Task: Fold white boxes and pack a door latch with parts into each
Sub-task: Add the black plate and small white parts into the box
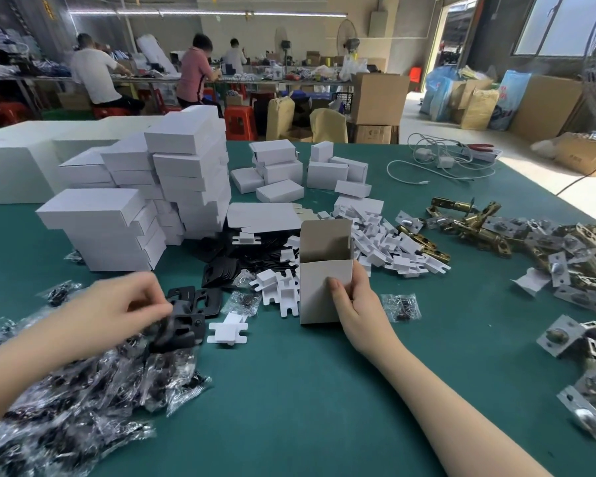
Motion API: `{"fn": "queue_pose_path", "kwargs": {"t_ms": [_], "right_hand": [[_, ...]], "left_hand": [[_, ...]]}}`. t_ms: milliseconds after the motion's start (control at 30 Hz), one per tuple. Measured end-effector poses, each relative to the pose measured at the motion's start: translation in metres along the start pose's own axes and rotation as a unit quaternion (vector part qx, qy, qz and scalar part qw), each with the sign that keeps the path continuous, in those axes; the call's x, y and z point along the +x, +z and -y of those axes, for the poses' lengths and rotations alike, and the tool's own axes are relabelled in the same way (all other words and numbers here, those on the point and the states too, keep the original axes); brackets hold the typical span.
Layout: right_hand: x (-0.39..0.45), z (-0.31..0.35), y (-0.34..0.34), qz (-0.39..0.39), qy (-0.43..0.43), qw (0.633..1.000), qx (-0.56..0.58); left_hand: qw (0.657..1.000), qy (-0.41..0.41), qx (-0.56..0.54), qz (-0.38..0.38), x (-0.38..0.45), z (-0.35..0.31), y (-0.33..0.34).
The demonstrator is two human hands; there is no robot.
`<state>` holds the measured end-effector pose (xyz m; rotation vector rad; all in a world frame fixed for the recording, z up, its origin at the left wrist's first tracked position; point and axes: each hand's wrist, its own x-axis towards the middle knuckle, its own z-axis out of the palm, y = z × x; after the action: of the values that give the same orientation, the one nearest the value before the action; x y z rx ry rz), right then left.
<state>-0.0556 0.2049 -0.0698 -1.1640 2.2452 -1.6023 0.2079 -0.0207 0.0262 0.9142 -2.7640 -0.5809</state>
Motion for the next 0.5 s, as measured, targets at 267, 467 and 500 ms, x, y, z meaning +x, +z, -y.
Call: {"fn": "queue_pose_path", "kwargs": {"t_ms": [267,467,500], "right_hand": [[0.001,0.001,0.0,-0.007,0.001,1.0,-0.01],[0.0,0.002,0.001,-0.011,0.004,1.0,-0.01],[0.0,0.002,0.001,-0.012,0.003,1.0,-0.011]], "left_hand": [[0.853,-0.07,-0.517,-0.026,0.022,-0.08,-0.008],[0.884,0.13,-0.449,-0.007,0.047,-0.151,0.014],[0.903,0.179,-0.388,-0.033,0.052,-0.161,0.019]]}}
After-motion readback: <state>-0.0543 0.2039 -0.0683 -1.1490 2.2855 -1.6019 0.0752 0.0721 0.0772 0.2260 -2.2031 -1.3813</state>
